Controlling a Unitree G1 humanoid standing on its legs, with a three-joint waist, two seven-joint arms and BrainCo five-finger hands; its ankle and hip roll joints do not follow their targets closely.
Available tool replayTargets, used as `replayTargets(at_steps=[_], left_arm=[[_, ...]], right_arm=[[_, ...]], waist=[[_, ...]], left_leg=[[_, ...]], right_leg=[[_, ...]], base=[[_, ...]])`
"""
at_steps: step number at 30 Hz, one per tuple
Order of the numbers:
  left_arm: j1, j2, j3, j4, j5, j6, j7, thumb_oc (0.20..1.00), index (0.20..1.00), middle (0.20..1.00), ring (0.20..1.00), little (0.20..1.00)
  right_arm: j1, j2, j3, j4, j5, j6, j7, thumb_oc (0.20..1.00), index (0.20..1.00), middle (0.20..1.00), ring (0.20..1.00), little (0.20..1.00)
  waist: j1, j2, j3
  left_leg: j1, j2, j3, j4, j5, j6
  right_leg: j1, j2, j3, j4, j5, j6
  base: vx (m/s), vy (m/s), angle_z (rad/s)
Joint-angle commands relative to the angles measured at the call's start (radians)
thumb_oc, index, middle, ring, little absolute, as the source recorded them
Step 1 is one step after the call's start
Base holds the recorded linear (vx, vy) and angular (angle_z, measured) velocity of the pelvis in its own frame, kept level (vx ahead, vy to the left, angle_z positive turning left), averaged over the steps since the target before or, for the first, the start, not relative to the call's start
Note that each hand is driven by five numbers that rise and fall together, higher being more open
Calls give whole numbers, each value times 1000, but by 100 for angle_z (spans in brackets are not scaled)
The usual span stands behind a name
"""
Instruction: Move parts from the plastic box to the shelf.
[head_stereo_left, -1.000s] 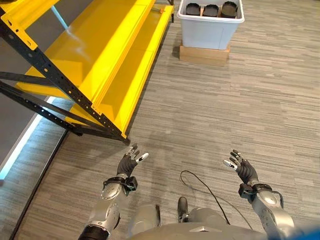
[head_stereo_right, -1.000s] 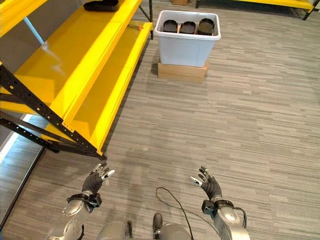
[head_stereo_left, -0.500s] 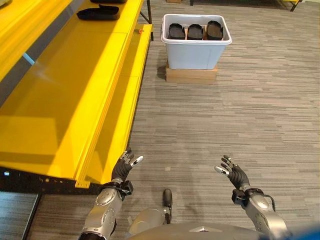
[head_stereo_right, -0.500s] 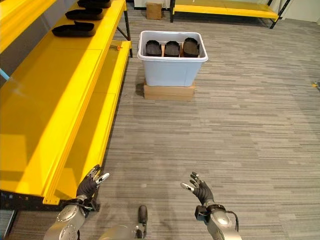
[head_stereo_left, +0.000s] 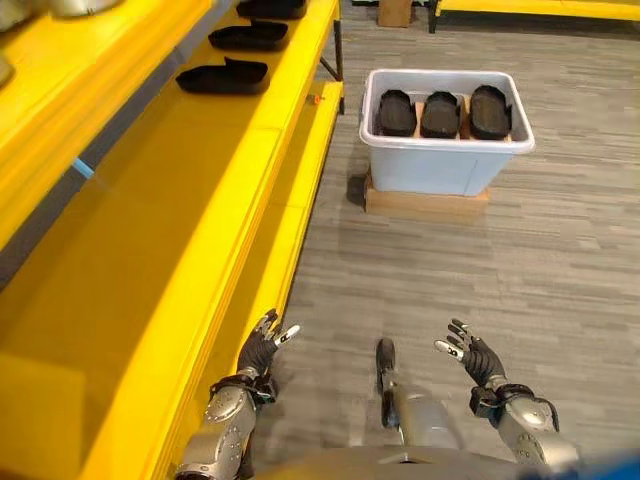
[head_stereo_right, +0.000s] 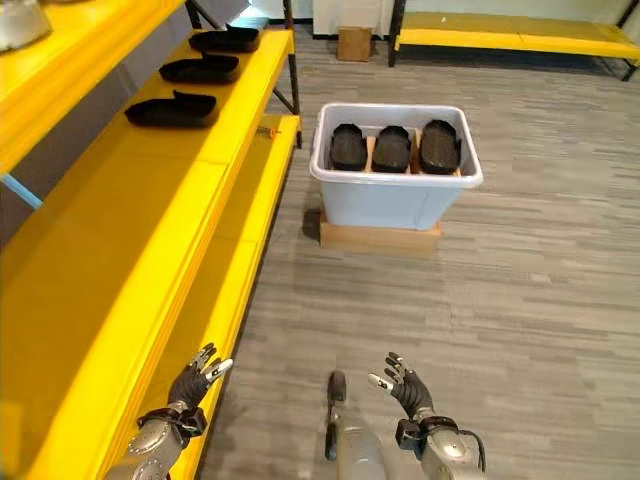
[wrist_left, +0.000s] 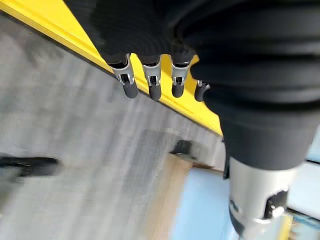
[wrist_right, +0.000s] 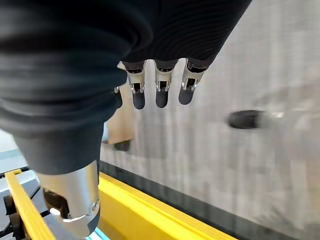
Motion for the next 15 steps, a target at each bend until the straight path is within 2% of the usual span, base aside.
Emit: replayTargets(at_steps=[1, 4, 5, 6, 8, 9, 10, 11, 12, 13, 14, 15], left_arm=[[8, 56, 30, -43, -6, -42, -9, 1000, 1000, 1000, 1000, 1000], [19, 57, 32, -52, -17, -42, -3, 1000, 1000, 1000, 1000, 1000], [19, 57, 32, -52, -17, -42, -3, 1000, 1000, 1000, 1000, 1000], [19, 55, 35, -54, -28, -43, 5, 1000, 1000, 1000, 1000, 1000], [25, 53, 37, -63, -41, -43, 9, 1000, 1000, 1000, 1000, 1000], [26, 55, 34, -68, -45, -44, 8, 1000, 1000, 1000, 1000, 1000], [28, 55, 35, -70, -44, -43, 9, 1000, 1000, 1000, 1000, 1000], [33, 55, 35, -72, -45, -41, 6, 1000, 1000, 1000, 1000, 1000], [30, 55, 30, -70, -44, -40, 7, 1000, 1000, 1000, 1000, 1000], [29, 58, 28, -68, -41, -39, 8, 1000, 1000, 1000, 1000, 1000], [35, 58, 27, -71, -38, -38, 6, 1000, 1000, 1000, 1000, 1000], [42, 58, 29, -70, -32, -38, 5, 1000, 1000, 1000, 1000, 1000]], right_arm=[[-7, -18, -8, -58, 4, -46, -2, 1000, 1000, 1000, 1000, 1000], [6, -32, -12, -56, 15, -44, 0, 1000, 1000, 1000, 1000, 1000], [6, -32, -12, -55, 15, -44, 0, 1000, 1000, 1000, 1000, 1000], [3, -36, -8, -47, 21, -43, -4, 1000, 1000, 1000, 1000, 1000], [0, -43, -5, -49, 31, -44, -7, 1000, 1000, 1000, 1000, 1000], [2, -50, -9, -53, 33, -48, -7, 1000, 1000, 1000, 1000, 1000], [4, -54, -12, -56, 31, -47, -10, 1000, 1000, 1000, 1000, 1000], [6, -56, -15, -58, 27, -46, -14, 1000, 1000, 1000, 1000, 1000], [4, -58, -16, -56, 24, -47, -21, 1000, 1000, 1000, 1000, 1000], [-3, -54, -14, -53, 18, -51, -31, 1000, 1000, 1000, 1000, 1000], [-1, -54, -14, -53, 13, -50, -31, 1000, 1000, 1000, 1000, 1000], [1, -51, -12, -53, 4, -52, -31, 1000, 1000, 1000, 1000, 1000]], waist=[[-33, 5, -12], [-34, 9, -21], [-34, 9, -21], [-28, 4, -17], [-11, -17, 2], [-1, -31, 20], [6, -41, 33], [16, -51, 42], [28, -56, 58], [46, -72, 66], [48, -73, 63], [55, -70, 65]], left_leg=[[-33, 14, 5, -96, 115, 37], [-44, 40, 4, -13, 181, 7], [-44, 40, 4, -12, 180, 7], [-88, 41, 16, 111, 247, -11], [-197, 27, 20, 344, 338, -34], [-251, 12, 18, 442, 361, -43], [-279, 12, 34, 497, 362, -35], [-320, 11, 52, 504, 337, -17], [-386, 12, 77, 492, 290, -2], [-476, 7, 116, 342, 216, 35], [-485, 11, 120, 282, 211, 41], [-489, 16, 123, 176, 231, 39]], right_leg=[[105, -9, -1, -41, -101, 200], [142, 30, 8, -32, -154, 171], [142, 30, 8, -31, -155, 171], [176, 42, 20, -37, -175, 154], [223, 43, 41, -52, -194, 133], [243, 37, 50, -60, -198, 124], [260, 34, 56, -63, -201, 118], [277, 28, 60, -70, -206, 115], [297, 25, 63, -71, -211, 117], [334, 14, 77, -90, -214, 134], [341, 15, 82, -92, -217, 137], [359, 22, 91, -97, -226, 140]], base=[[530, -310, 67], [336, -220, -7], [223, -166, -22], [200, -169, -16], [175, -188, -2], [105, -146, -14], [108, -134, -33], [108, -105, -44], [166, -46, -37], [190, 4, -26], [242, 51, -18], [246, 77, -34]])
